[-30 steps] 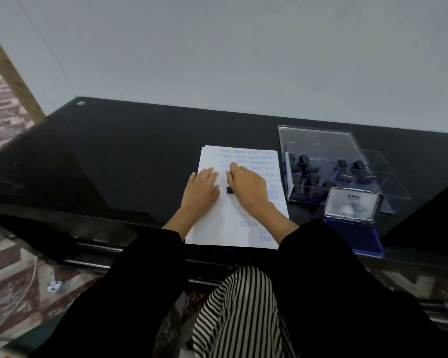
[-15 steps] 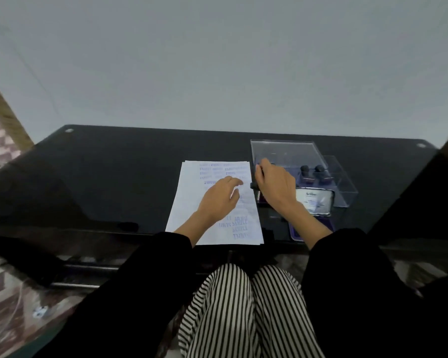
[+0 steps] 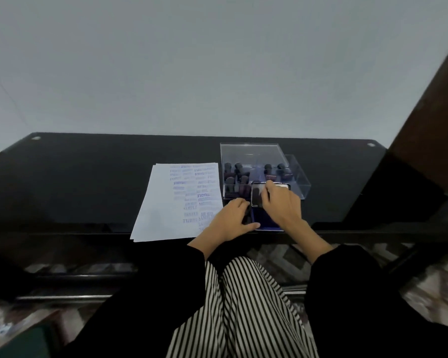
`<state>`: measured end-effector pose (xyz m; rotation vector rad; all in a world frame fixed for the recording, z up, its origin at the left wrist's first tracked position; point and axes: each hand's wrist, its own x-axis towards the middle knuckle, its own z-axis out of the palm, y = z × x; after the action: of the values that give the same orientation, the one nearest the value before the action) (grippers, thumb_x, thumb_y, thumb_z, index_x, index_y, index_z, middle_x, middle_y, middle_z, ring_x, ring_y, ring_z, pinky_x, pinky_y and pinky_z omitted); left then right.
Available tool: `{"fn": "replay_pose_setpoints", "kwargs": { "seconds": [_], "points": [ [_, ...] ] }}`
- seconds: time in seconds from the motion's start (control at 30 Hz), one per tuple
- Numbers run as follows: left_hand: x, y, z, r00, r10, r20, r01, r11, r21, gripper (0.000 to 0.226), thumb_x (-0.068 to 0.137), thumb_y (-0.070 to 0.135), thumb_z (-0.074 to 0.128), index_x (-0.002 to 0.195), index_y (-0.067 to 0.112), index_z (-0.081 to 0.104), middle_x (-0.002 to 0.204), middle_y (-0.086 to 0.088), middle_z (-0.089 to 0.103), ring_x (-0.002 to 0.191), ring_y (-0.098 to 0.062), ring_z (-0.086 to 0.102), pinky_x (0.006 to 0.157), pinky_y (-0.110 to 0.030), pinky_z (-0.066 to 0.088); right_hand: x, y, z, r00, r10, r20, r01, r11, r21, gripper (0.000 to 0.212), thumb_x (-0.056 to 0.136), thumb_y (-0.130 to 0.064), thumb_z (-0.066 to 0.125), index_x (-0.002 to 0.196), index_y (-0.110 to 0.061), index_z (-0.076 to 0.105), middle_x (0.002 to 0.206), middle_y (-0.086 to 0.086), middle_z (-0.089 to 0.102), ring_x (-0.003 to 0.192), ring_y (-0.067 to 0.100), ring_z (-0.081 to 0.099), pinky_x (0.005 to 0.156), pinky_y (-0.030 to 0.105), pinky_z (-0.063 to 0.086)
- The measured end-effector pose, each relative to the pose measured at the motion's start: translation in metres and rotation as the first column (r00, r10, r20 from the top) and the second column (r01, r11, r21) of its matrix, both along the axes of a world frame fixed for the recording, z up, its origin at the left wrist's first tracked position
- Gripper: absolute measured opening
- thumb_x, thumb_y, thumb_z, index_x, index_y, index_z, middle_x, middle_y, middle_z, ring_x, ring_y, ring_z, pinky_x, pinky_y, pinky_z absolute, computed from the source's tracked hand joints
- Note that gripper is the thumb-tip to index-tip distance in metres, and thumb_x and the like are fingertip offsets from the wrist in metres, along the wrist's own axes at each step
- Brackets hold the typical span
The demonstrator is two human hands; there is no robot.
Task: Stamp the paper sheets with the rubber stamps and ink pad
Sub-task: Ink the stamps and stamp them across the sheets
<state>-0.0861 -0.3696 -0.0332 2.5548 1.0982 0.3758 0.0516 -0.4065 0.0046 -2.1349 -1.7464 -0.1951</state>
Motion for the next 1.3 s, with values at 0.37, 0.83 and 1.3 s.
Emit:
{"fn": "replay_pose_setpoints", "kwargs": {
  "seconds": [0.37, 0.83, 1.3],
  "points": [
    [0.020, -0.002, -0.021, 0.993, -0.002, 0.119, -0.002, 0.999, 0.038, 0.071, 0.077, 0.048, 0.067, 0.128, 0.004, 0.045, 0.129, -0.009, 0.044, 0.121, -0.020, 0.042, 0.105, -0.026, 0.030, 0.005, -0.001, -0.025, 0.999, 0.037, 0.025, -0.036, 0.999, -0.034, 0.027, 0.100, -0.027, 0.030, 0.094, -0.010, 0.051, 0.089, 0.008, 0.065, 0.077, 0.028, 0.062, 0.057, 0.031, 0.035],
    [0.014, 0.002, -0.037, 0.981, 0.056, 0.183, -0.057, 0.998, 0.003, 0.083, 0.076, 0.056, 0.065, 0.138, 0.008, 0.036, 0.136, -0.004, 0.038, 0.124, -0.017, 0.038, 0.106, -0.026, 0.031, 0.004, 0.002, -0.042, 0.999, 0.022, -0.031, -0.020, 0.997, 0.076, 0.022, 0.098, -0.024, 0.035, 0.083, -0.012, 0.047, 0.077, 0.008, 0.062, 0.067, 0.026, 0.059, 0.053, 0.029, 0.033],
    [0.015, -0.001, -0.045, 0.994, 0.040, -0.101, -0.031, 0.996, 0.084, 0.089, 0.088, 0.065, 0.033, 0.149, 0.007, 0.006, 0.158, -0.008, 0.004, 0.146, -0.016, -0.002, 0.117, -0.029, -0.005, 0.001, 0.010, -0.054, 0.997, -0.045, -0.065, 0.058, 0.977, 0.203, 0.024, 0.090, -0.019, 0.056, 0.069, -0.011, 0.050, 0.059, 0.008, 0.059, 0.050, 0.027, 0.057, 0.044, 0.026, 0.030]
  ]
}}
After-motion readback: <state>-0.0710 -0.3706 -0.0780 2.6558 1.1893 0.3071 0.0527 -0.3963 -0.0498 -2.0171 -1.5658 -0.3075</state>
